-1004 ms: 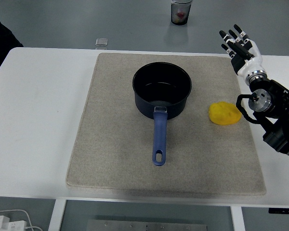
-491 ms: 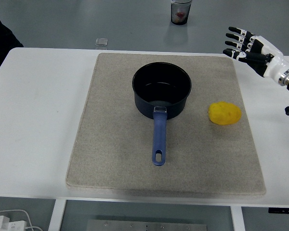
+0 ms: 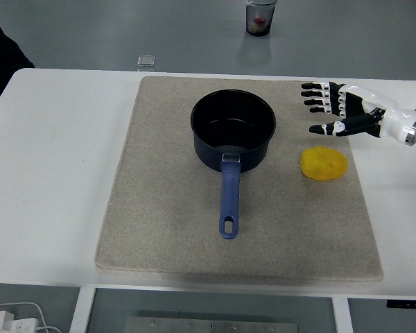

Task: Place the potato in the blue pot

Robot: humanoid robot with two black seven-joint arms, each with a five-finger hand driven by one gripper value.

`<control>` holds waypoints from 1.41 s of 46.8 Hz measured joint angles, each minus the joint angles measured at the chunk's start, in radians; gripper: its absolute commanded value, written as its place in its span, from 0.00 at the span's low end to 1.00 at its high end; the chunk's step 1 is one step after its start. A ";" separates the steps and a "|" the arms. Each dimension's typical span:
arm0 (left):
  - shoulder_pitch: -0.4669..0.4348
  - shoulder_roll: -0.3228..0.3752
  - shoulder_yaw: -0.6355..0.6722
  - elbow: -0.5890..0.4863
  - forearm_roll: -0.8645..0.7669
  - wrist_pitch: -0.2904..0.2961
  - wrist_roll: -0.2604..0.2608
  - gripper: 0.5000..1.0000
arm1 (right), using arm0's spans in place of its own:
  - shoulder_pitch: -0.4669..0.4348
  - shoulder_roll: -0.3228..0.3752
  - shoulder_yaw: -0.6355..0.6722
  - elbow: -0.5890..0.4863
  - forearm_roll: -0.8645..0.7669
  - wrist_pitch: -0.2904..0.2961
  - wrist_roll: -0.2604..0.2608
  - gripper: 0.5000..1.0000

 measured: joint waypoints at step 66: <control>0.000 0.000 0.001 0.002 0.000 0.001 0.000 0.99 | -0.009 -0.011 -0.108 0.003 -0.342 -0.099 0.097 0.85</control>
